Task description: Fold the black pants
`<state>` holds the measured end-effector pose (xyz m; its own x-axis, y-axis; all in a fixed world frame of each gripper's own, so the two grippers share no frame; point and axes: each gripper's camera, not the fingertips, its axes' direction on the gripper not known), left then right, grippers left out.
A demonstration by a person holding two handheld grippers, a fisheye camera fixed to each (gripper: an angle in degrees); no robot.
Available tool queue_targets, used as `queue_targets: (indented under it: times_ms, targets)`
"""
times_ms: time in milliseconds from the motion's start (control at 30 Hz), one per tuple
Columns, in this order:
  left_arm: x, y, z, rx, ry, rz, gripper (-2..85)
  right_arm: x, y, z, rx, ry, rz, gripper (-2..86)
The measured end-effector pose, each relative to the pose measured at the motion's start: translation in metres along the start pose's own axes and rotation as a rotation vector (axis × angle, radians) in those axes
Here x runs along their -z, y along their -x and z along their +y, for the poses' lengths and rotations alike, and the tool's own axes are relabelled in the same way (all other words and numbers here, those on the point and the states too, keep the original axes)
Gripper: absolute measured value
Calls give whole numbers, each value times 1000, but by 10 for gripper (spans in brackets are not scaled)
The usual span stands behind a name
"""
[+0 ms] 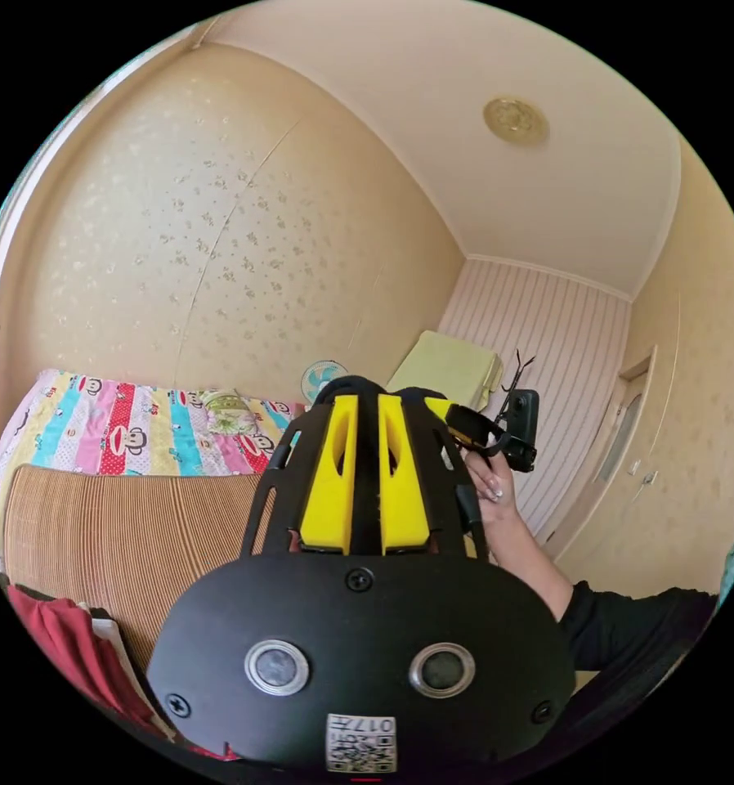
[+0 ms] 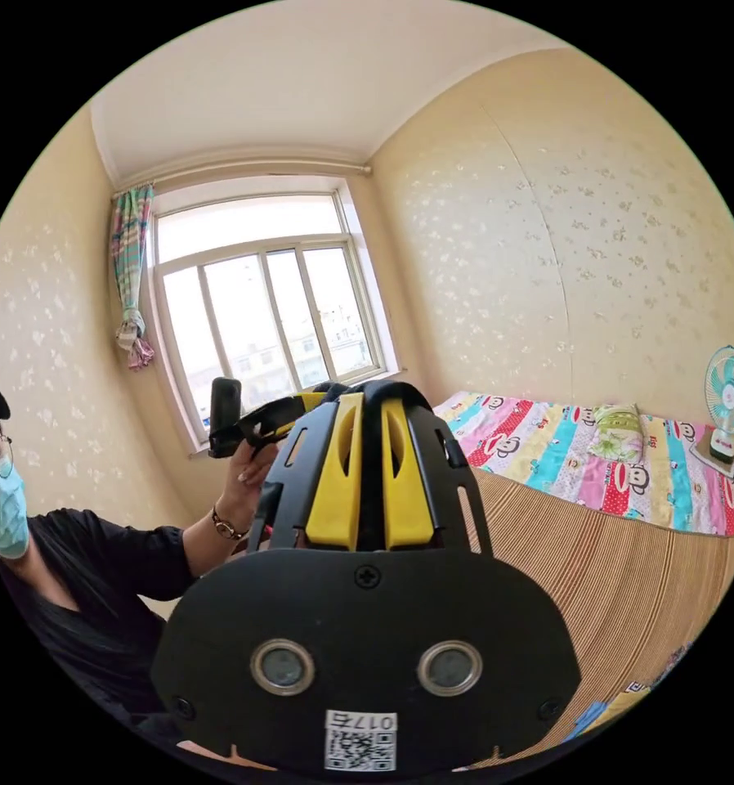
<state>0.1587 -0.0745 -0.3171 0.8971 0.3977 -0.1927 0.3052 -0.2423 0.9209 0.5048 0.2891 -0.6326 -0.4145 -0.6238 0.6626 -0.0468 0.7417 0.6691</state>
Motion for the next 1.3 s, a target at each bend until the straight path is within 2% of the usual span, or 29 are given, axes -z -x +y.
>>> queue_targets:
  times_ms: [67,133,233,300,333,367,433,500,667,767,833,967,1167,1233,1300]
  targets:
    - [0,3,22,-70,-16,46,50,4,2,34,24,-61,-54,13]
    - [-3,6,62,-92,24,83,50,1,9,84,37,-36,-49,17]
    - [-18,15,167,-107,211,50,55,-11,16,213,22,74,-6,26]
    - [-37,29,265,-24,445,12,66,-23,3,298,-160,206,-58,35]
    - [-41,34,290,18,506,30,72,-27,-6,353,-321,279,-140,43]
    - [-46,42,334,123,615,82,93,-23,-10,399,-463,303,-215,55]
    - [-44,54,377,275,700,149,132,-7,-4,438,-594,307,-236,74]
    - [-33,76,390,423,706,143,171,11,0,442,-653,304,-168,102]
    - [-35,124,347,497,583,149,221,40,-43,377,-705,185,-33,173]
    - [-37,154,325,607,444,276,196,36,-81,355,-806,90,-190,187]
    - [-28,166,319,674,350,329,162,31,-89,344,-843,94,-223,187]
    - [-27,173,331,777,463,272,196,11,-78,336,-904,264,-217,193]
    - [-56,164,381,985,579,473,231,7,-82,382,-1109,174,-455,156]
    - [-69,162,374,1009,610,480,202,5,-80,372,-1096,145,-522,133]
    - [-78,159,328,912,542,536,155,5,-81,342,-1021,157,-535,110]
